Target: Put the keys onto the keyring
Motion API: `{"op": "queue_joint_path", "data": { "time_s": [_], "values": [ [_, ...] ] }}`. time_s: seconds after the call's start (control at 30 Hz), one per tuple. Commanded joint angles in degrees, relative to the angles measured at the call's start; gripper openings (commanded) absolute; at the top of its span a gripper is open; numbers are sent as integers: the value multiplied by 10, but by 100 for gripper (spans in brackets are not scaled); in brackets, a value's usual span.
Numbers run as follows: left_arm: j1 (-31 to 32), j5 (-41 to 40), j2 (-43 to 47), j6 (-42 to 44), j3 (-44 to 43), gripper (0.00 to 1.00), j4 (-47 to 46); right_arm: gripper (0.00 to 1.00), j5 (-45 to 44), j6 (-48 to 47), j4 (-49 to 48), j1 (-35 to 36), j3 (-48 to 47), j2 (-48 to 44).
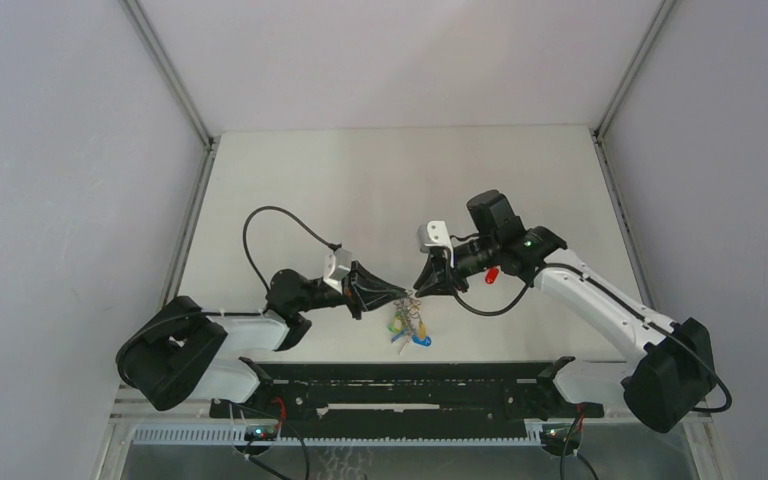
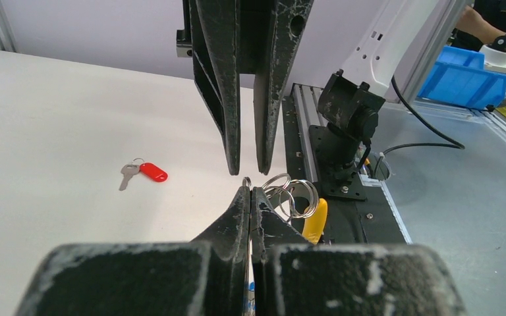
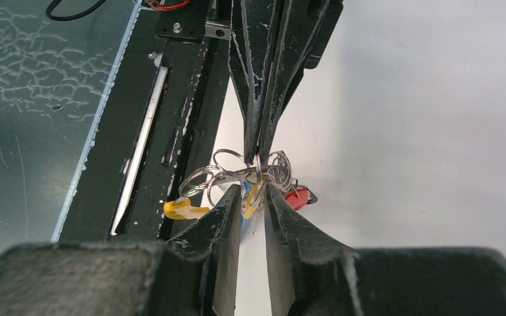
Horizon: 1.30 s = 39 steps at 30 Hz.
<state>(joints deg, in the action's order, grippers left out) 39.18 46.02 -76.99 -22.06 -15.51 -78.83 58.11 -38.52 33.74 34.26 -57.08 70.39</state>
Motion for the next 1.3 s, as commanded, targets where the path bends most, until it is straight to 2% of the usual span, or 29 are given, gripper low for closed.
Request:
{"op": "queue_joint_path", "data": {
  "time_s": [0.0,0.33,0.4,0.47,0.57,0.6,0.83,1.0,1.17,1.27],
  "values": [
    [-3,-16,8,-12,-41,0,-48,19,5,5,-30,10,-1,7],
    [-2,-14,8,-17,-45,0,-49,16,3,14,-56,16,0,32],
    [-2,-13,7,-18,-45,0,-49,12,1,17,-60,16,0,33],
    [-2,-13,6,-18,-45,0,-49,1,-3,19,-58,16,-2,31],
    [-2,-13,3,-16,-43,0,-49,0,-24,15,-25,17,-20,32],
    [-2,-15,1,-15,-41,2,-49,0,-31,13,-9,18,-29,33],
    [-15,-16,-14,-5,-32,28,-49,0,-143,22,134,40,-121,51],
    [-20,-25,-11,6,-25,37,-48,0,-251,43,252,77,-204,106],
    [-23,-51,-8,16,-12,44,-48,0,-390,105,320,111,-290,164],
    [-23,-80,7,47,-5,49,3,0,-424,122,362,126,-334,197]
  ]
}}
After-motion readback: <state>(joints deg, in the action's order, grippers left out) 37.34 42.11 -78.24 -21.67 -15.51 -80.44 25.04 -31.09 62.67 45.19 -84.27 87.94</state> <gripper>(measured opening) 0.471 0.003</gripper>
